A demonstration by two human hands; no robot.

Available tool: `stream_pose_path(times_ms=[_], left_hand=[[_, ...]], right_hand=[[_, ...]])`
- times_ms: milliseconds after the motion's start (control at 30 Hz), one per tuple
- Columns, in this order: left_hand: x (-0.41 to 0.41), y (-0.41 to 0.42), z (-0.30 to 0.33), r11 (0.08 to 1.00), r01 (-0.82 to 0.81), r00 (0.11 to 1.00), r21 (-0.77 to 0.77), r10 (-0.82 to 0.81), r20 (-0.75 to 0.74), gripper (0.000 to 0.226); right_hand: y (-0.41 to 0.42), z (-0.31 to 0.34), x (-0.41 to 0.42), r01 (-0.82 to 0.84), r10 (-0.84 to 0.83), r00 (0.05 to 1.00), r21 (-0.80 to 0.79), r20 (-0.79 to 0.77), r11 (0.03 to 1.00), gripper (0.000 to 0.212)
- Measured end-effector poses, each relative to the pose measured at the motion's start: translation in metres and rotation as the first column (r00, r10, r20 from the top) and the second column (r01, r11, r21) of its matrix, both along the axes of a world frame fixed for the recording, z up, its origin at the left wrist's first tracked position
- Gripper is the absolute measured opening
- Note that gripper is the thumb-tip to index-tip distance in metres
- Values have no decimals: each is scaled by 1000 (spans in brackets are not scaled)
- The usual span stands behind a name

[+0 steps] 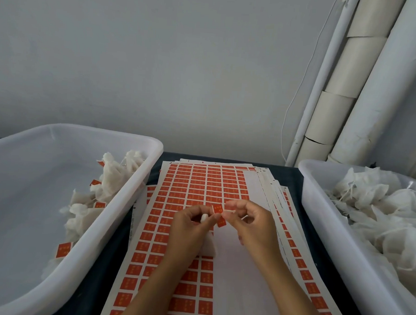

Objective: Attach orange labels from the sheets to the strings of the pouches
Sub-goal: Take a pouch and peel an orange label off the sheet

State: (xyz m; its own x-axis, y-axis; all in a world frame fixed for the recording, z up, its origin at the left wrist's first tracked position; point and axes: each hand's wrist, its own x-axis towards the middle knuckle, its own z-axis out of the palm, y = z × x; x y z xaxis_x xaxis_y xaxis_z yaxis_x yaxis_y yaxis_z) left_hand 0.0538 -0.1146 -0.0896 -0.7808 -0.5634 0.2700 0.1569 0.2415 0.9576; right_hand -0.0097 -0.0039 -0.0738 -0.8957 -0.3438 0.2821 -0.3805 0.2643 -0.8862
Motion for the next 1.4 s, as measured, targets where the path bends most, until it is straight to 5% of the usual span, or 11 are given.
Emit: stream_pose_path(times_ms=[333, 500, 867, 1000, 1133, 1400], left_hand=[[2, 2, 4, 994, 13, 994, 105, -23, 102, 13], [2, 3, 7, 990, 90, 979, 104, -108, 176, 28], [1, 0, 8, 983, 93, 992, 161, -105, 68, 16], [2, -1, 7, 982, 113, 991, 153, -123, 60, 16], [2, -1, 5, 986, 95, 992, 135, -105, 68, 17], [1, 1, 6, 990, 98, 993, 98, -103, 49, 15]], right_hand=[[13, -1, -3, -89, 83, 983, -28, -163, 996, 16], [15, -2, -6, -88, 73, 964, -47, -254, 995, 16], [10, -1, -4, -100, 90, 992, -120, -91, 988, 8], [9, 1, -2, -105, 100, 993, -94, -58, 990, 41], [12, -2, -5, -93, 85, 992, -85, -89, 992, 7], [8, -3, -3, -82, 81, 997, -133, -14, 988, 6]])
